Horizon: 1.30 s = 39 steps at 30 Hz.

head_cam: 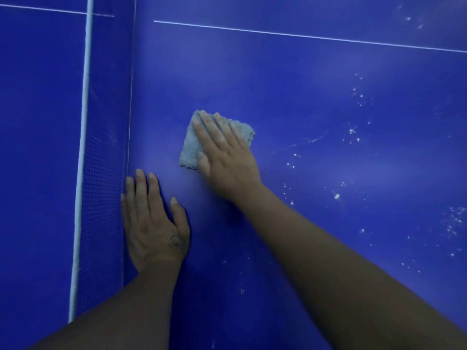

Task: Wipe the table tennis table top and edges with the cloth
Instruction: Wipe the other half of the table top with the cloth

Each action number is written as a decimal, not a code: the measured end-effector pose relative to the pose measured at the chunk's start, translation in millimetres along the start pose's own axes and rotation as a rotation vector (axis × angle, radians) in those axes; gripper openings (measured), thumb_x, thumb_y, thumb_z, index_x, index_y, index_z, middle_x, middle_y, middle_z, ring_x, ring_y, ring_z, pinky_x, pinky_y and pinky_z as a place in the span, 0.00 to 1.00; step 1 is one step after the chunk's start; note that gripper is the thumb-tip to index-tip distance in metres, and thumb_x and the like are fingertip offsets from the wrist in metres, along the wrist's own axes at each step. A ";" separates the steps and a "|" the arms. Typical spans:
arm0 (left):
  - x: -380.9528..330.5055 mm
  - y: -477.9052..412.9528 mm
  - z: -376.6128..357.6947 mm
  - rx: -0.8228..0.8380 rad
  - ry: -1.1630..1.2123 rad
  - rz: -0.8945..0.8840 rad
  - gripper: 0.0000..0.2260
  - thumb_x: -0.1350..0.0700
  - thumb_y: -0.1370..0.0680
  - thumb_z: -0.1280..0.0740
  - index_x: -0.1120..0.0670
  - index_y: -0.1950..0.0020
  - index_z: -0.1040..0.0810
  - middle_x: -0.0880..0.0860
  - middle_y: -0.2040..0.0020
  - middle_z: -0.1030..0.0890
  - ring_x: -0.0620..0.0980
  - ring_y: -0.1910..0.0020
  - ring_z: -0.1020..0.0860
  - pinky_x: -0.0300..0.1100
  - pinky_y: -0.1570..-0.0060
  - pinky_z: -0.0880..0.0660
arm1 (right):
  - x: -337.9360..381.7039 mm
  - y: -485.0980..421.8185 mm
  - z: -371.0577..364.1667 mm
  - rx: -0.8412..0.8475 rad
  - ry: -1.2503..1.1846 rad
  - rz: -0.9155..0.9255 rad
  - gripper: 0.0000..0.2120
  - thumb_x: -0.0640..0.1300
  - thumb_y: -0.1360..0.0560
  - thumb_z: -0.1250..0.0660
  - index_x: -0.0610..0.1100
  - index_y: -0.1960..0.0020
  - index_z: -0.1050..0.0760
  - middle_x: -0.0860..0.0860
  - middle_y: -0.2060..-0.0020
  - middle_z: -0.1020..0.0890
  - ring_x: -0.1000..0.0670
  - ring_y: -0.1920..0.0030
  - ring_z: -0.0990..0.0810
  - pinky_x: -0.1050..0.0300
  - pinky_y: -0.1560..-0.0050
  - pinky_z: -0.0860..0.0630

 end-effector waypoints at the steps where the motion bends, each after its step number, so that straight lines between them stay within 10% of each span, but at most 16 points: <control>1: -0.4 -0.1 0.3 0.004 -0.001 0.001 0.28 0.51 0.14 0.41 0.62 0.15 0.37 0.59 0.14 0.39 0.59 0.13 0.44 0.57 0.14 0.49 | -20.0 -2.6 3.2 0.011 0.009 0.010 0.29 0.47 0.15 0.46 0.44 0.14 0.43 0.47 0.15 0.41 0.44 0.14 0.44 0.45 0.15 0.51; 9: 1.9 -1.6 -1.1 0.047 -0.021 0.021 0.29 0.48 0.13 0.44 0.60 0.14 0.39 0.56 0.12 0.42 0.55 0.12 0.48 0.54 0.13 0.52 | -184.7 45.8 49.3 0.078 0.016 -0.420 0.30 0.43 0.13 0.49 0.39 0.13 0.52 0.44 0.13 0.50 0.39 0.13 0.52 0.46 0.14 0.57; 20: 1.7 1.2 -2.3 -0.019 -0.030 -0.020 0.27 0.51 0.12 0.44 0.61 0.15 0.38 0.58 0.13 0.40 0.57 0.13 0.45 0.57 0.14 0.49 | 35.1 1.0 -7.4 0.028 -0.019 -0.075 0.32 0.55 0.13 0.50 0.42 0.13 0.47 0.47 0.13 0.46 0.43 0.13 0.50 0.39 0.16 0.56; 25: 3.7 0.8 -2.1 -0.040 -0.027 -0.030 0.27 0.51 0.13 0.43 0.61 0.15 0.36 0.59 0.14 0.38 0.59 0.13 0.43 0.59 0.15 0.47 | 2.2 20.2 -4.7 -0.048 -0.067 0.074 0.29 0.54 0.12 0.43 0.42 0.16 0.38 0.47 0.16 0.38 0.44 0.15 0.42 0.40 0.16 0.48; 33: 7.1 0.0 -5.6 0.003 -0.050 -0.009 0.29 0.48 0.13 0.45 0.59 0.14 0.39 0.57 0.13 0.41 0.56 0.13 0.47 0.54 0.14 0.51 | -151.6 104.7 33.7 0.040 0.005 -0.326 0.32 0.55 0.13 0.49 0.44 0.13 0.49 0.46 0.13 0.48 0.43 0.13 0.51 0.39 0.15 0.52; 39: 2.2 0.2 -2.5 0.020 -0.050 -0.008 0.28 0.49 0.13 0.45 0.60 0.14 0.40 0.57 0.12 0.42 0.56 0.12 0.47 0.55 0.14 0.51 | -80.1 69.4 14.1 0.024 0.057 -0.444 0.32 0.52 0.13 0.51 0.42 0.13 0.53 0.42 0.13 0.52 0.39 0.14 0.53 0.37 0.16 0.53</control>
Point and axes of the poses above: each hand's wrist, its own y-axis away from the middle knuckle, its own z-axis out of the back of the hand, x = y × z, the point moved 4 cm from there along -y, towards the middle knuckle
